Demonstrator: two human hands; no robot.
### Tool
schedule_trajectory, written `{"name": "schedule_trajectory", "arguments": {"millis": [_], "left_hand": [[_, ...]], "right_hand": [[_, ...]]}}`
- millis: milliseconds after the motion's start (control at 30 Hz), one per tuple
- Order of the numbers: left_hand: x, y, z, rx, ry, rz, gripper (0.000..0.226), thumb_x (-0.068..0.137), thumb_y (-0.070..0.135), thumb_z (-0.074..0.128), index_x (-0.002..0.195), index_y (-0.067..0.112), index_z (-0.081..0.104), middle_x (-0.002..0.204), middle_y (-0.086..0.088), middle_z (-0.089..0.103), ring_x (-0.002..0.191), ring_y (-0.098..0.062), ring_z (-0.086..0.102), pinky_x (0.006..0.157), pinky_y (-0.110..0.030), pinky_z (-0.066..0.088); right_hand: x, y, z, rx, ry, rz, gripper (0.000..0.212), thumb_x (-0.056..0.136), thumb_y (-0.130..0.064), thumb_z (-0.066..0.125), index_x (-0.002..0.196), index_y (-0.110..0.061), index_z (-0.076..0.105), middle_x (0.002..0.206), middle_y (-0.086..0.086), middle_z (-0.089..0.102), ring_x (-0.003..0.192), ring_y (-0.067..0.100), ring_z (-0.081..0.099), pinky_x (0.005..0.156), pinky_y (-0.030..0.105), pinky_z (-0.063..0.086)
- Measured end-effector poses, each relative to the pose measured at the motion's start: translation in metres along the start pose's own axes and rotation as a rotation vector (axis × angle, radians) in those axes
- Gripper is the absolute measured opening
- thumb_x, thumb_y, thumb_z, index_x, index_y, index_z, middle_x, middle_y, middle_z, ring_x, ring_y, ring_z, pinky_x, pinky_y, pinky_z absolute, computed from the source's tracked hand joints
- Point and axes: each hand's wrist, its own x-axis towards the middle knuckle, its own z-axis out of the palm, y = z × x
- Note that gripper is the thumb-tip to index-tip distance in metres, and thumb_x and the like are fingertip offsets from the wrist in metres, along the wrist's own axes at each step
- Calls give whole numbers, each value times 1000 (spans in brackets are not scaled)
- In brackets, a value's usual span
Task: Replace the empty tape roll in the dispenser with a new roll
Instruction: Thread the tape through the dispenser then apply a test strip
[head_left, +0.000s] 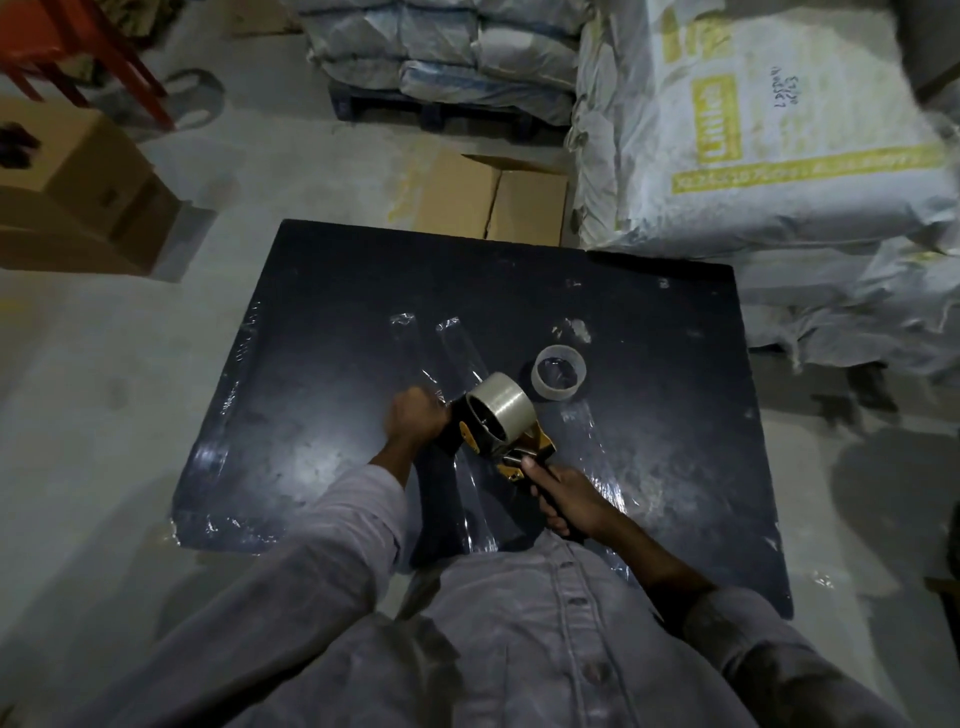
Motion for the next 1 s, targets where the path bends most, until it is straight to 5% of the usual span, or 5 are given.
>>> {"name": "schedule_trajectory", "arguments": {"millis": [133, 200, 367, 600, 1000], "left_hand": [[4, -2, -17, 122, 52, -110, 80, 63, 93, 80, 95, 20, 80, 107, -6, 79, 111, -29, 74, 94, -39, 60], [3, -7, -13, 213, 122, -179, 113, 45, 112, 63, 111, 21, 78, 128, -12, 73, 132, -35, 60, 109, -50, 49], [-17, -9, -8, 65, 117, -318, 192, 7, 124, 23, 165, 16, 25, 178, -21, 15, 166, -40, 12, 125, -78, 5], [-12, -18, -4, -35, -17, -374, 199, 7, 124, 35, 174, 30, -19, 177, -17, -36, 163, -38, -38, 113, -87, -18], [-14, -9, -17, -31, -101, -365, 207, -1, 121, 43, 174, 29, -19, 177, -16, -38, 162, -42, -38, 111, -91, -13]], "right_hand": [[2, 1, -2, -1, -21, 0, 67, 100, -76, 64, 99, -9, 59, 60, 6, 45, 46, 19, 38, 46, 28, 31], [2, 3, -2, -7, -28, -1, 67, 101, -76, 64, 99, -9, 59, 61, 5, 45, 47, 19, 38, 46, 28, 31], [4, 9, -2, -17, -25, -7, 69, 99, -79, 64, 99, -10, 59, 61, 4, 46, 46, 19, 39, 46, 28, 32], [11, 27, 1, -66, 12, 27, 75, 86, -90, 71, 94, -17, 59, 62, 5, 46, 48, 18, 39, 48, 27, 33], [-36, 83, -17, 37, 10, 64, 63, 89, -82, 75, 83, -24, 51, 60, 8, 40, 47, 16, 32, 45, 25, 26]]}}
